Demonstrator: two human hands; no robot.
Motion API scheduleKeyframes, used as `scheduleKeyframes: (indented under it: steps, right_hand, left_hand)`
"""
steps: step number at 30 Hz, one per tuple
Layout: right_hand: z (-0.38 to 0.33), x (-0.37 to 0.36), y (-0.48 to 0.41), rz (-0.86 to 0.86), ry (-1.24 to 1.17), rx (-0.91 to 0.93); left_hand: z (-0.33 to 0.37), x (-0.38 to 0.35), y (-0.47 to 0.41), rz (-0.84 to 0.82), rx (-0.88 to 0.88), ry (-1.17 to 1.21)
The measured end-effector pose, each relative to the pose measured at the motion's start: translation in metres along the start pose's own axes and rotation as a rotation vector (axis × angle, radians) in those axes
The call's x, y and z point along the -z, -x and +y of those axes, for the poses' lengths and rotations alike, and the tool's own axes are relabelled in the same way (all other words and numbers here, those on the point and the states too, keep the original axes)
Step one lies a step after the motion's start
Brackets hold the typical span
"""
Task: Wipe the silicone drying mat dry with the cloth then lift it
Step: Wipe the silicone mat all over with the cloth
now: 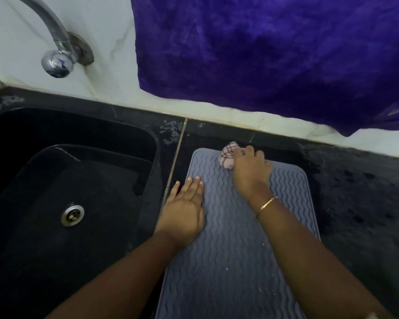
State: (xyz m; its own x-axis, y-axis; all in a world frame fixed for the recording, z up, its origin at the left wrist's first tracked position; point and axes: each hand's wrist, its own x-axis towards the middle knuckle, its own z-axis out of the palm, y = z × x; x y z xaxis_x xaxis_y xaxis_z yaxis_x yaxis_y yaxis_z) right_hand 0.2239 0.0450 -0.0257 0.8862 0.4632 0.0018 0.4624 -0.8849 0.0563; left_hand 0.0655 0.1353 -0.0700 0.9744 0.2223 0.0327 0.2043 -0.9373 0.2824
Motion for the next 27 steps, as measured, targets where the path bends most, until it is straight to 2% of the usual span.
scheduleKeyframes:
  steps: [3, 6, 8, 13, 16, 17, 20, 23, 25, 27]
  right_hand:
    - [-0.032, 0.007, -0.002, -0.027, -0.073, -0.103]
    - [-0.062, 0.006, 0.012, 0.006, -0.063, 0.130]
    - [-0.046, 0.008, 0.012, -0.016, -0.060, 0.238]
    - [0.029, 0.014, -0.006, -0.180, 0.001, -0.062]
    - [0.000, 0.016, -0.013, -0.159, -0.101, -0.195]
    - [-0.018, 0.018, -0.011, -0.134, -0.146, -0.189]
    - [-0.067, 0.009, 0.005, 0.042, -0.172, 0.168]
    - [-0.074, 0.002, 0.022, 0.037, -0.193, 0.440]
    - [-0.057, 0.000, 0.014, 0.003, -0.174, 0.451]
    - [-0.047, 0.005, -0.008, -0.029, -0.136, 0.382]
  left_hand:
    - [-0.001, -0.001, -0.001, 0.003, -0.003, 0.002]
    - [0.000, 0.000, -0.002, -0.001, 0.006, -0.016]
    - [0.000, 0.000, -0.002, -0.002, 0.010, -0.024]
    - [-0.001, 0.000, -0.001, -0.006, 0.008, 0.005]
    - [-0.001, 0.000, -0.001, 0.004, 0.004, 0.015]
    - [0.000, 0.001, -0.001, 0.007, 0.002, 0.011]
    - [0.002, 0.004, -0.001, 0.034, -0.001, 0.027]
    - [0.002, 0.003, -0.001, 0.081, -0.006, 0.079]
    - [0.002, 0.002, -0.001, 0.069, 0.004, 0.050]
    - [0.001, 0.001, -0.001, 0.051, 0.014, 0.013]
